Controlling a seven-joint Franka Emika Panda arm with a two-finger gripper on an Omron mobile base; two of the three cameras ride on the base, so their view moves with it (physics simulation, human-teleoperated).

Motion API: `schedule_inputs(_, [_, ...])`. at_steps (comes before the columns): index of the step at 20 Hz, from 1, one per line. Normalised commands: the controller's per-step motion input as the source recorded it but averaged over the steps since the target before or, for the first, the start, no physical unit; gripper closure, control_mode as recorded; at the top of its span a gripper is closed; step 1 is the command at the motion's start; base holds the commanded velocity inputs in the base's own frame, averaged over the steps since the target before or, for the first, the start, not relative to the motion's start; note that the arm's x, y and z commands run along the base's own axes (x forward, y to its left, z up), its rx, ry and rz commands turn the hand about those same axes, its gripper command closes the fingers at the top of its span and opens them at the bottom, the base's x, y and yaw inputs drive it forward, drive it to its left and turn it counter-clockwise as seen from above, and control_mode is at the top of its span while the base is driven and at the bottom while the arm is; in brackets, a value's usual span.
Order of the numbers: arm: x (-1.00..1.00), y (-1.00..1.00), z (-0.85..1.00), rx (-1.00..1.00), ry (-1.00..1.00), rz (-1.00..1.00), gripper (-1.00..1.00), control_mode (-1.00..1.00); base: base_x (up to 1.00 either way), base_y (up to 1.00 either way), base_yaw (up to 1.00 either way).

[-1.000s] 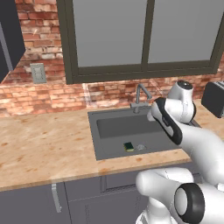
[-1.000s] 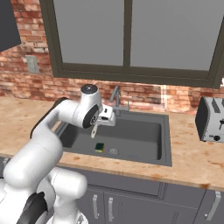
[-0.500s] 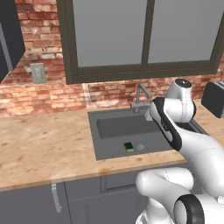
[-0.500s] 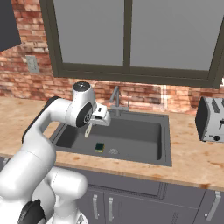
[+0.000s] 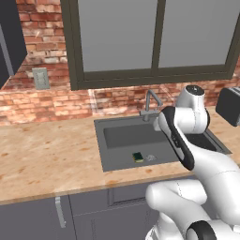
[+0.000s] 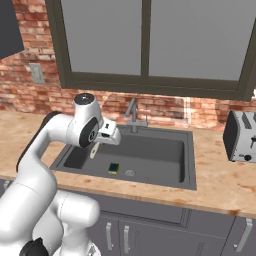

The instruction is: Pick up the dish brush and sponge from the sink, and place them back in the cabinet, and close the cabinet doors.

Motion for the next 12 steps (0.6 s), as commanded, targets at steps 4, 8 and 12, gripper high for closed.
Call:
schedule_inputs(4, [0.0, 0.0, 0.0, 0.0, 0.0, 0.0, 1.0, 1.0, -0.14, 0.01, 0.0])
schedule_inputs(8, [0.0, 0.0, 0.0, 0.0, 0.0, 0.0, 1.0, 1.0, -0.26, 0.0, 0.0])
schedule_inputs(12, [0.0, 0.0, 0.0, 0.0, 0.0, 0.0, 1.0, 1.0, -0.46, 0.0, 0.0])
